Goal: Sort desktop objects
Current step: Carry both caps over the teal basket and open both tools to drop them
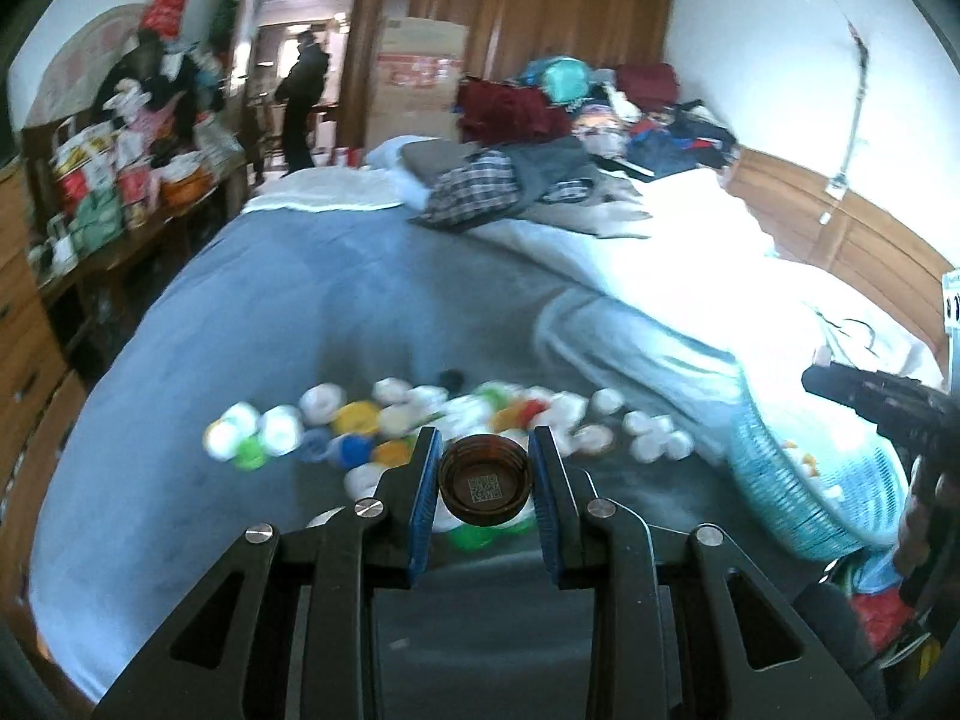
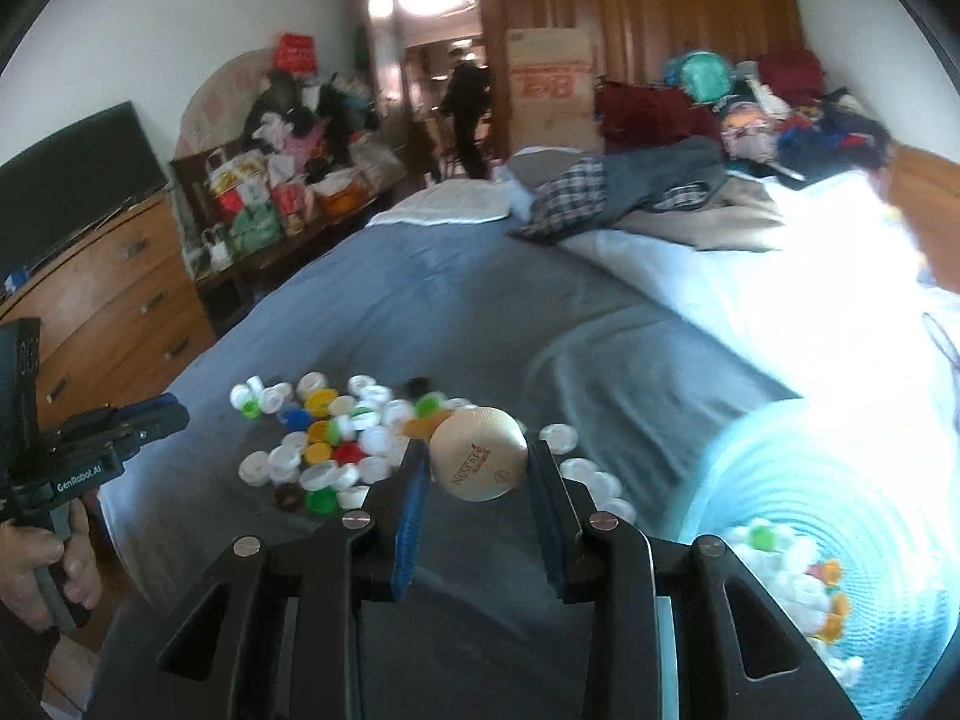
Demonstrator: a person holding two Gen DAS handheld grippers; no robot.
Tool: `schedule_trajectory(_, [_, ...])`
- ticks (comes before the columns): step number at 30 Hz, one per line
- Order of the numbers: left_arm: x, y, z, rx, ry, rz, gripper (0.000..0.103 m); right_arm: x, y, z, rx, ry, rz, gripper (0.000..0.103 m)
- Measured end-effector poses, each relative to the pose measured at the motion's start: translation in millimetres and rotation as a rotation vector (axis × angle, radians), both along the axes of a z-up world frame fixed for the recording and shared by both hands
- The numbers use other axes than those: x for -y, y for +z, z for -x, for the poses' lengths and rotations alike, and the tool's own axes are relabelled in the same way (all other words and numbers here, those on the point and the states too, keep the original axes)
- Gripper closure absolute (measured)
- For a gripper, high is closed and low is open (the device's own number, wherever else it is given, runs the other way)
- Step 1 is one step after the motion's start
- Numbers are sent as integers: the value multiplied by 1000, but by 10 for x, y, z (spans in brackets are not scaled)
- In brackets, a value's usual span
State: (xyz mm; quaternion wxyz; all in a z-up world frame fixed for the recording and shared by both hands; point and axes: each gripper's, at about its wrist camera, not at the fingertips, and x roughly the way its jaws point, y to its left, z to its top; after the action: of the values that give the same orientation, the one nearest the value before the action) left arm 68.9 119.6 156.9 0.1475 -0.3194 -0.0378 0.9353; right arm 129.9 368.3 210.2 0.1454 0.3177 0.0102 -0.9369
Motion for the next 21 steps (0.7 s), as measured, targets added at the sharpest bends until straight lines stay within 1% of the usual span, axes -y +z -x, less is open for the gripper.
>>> schedule_trajectory(4, [-494,161,80,-8,-74,11,78,-341,85,-125,-10,-52,4,68])
schedule_trajectory(12, [-1692,407,176,-3,-280,41,78,-1013,263,-363,-36,-164,22,68])
schedule_trajectory(17, [-2423,483,206,24,-393,63,78,-1412,318,-475,-37,-233,15,68])
schedule_trajectory(19, [-2676,509,205,37,-438,65,78,-1569,312,-505,-28,-260,20,68])
schedule_trajectory(21, [-2876,494,205,59,-476,82,78,-1705,298,-533,-16,-283,25,68])
